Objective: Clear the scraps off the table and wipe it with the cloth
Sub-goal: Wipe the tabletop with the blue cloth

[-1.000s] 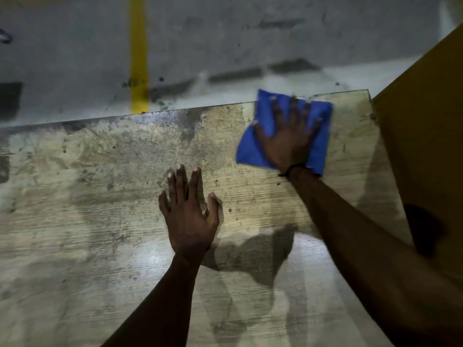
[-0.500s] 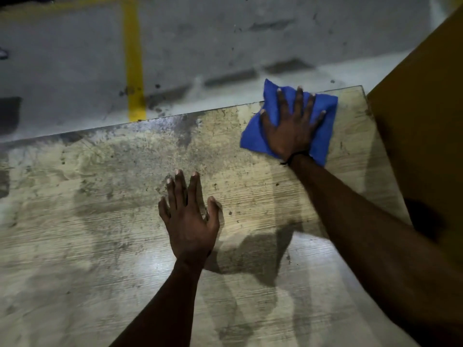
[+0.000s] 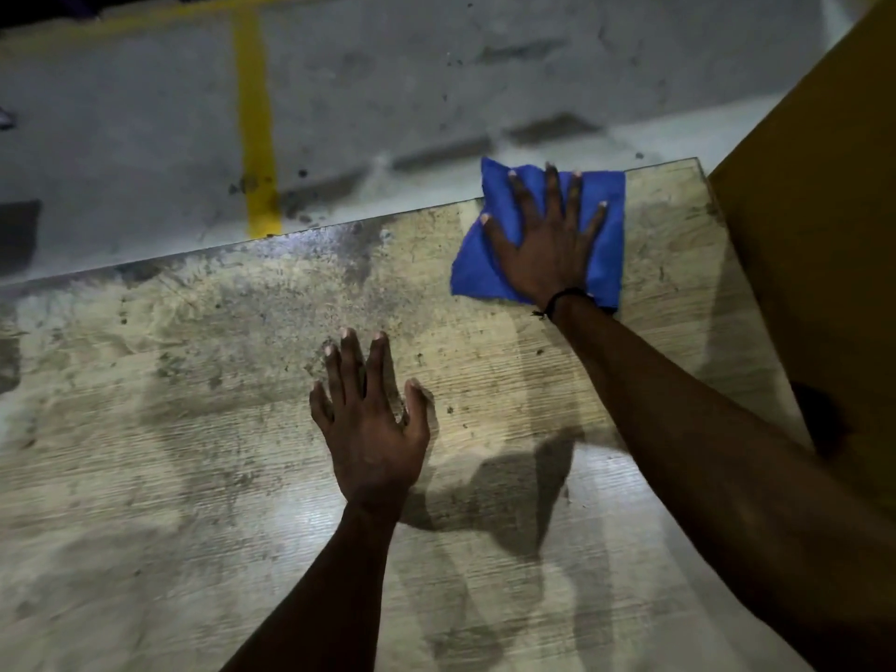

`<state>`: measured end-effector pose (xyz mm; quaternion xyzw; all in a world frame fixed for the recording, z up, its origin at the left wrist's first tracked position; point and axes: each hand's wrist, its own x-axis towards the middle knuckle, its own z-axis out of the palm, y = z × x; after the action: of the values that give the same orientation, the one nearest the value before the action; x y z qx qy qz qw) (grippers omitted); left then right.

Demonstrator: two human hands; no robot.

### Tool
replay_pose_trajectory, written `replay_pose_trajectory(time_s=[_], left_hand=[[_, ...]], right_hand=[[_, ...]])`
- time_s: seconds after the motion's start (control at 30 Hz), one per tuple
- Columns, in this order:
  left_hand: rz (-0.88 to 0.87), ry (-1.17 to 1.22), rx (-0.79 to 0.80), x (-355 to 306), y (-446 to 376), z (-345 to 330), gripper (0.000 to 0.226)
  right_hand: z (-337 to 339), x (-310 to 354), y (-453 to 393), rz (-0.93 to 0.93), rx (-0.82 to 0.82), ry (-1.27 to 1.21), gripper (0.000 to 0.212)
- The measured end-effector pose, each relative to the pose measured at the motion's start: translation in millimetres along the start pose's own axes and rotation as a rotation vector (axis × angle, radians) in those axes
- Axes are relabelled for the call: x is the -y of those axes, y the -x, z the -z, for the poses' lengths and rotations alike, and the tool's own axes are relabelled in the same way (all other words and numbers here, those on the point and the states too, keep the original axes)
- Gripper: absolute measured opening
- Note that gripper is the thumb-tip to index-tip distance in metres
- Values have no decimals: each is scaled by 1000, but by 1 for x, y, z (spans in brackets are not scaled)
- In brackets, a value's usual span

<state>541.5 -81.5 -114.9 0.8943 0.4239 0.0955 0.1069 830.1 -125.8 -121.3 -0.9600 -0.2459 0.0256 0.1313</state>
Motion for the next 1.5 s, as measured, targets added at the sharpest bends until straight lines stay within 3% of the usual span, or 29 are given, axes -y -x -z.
replay_pose_trajectory(time_s=[0.07, 0.2, 0.27, 0.57, 0.83, 0.9, 1.13, 1.23, 1.4, 1.5], left_hand=[[-2, -14, -1, 2, 0, -2, 67], [-9, -47, -11, 4, -1, -5, 66], [-7, -55, -17, 4, -2, -5, 66], [4, 20, 13, 0, -3, -1, 69], [-33, -26, -43, 6, -3, -7, 66], [-39, -28, -35, 6, -2, -7, 66], [-42, 11, 19, 5, 0, -2, 72], [-43, 29, 23, 8, 0, -3, 72], [-55, 24, 50, 11, -3, -4, 74], [-62, -12, 49, 11, -2, -4, 73]], right_hand=[[-5, 12, 24, 51, -9, 12, 78], [-4, 22, 122, 393, 50, 19, 77], [2, 8, 149, 456, 66, 48, 77], [7, -16, 50, 72, 26, 71, 80], [17, -13, 252, 328, 67, 62, 83], [22, -28, 254, 290, 59, 85, 84], [13, -41, 145, 50, -13, 67, 85], [8, -24, 191, 99, -27, 106, 86], [23, -22, 336, 379, 75, 48, 84], [24, -40, 321, 326, 62, 84, 84]])
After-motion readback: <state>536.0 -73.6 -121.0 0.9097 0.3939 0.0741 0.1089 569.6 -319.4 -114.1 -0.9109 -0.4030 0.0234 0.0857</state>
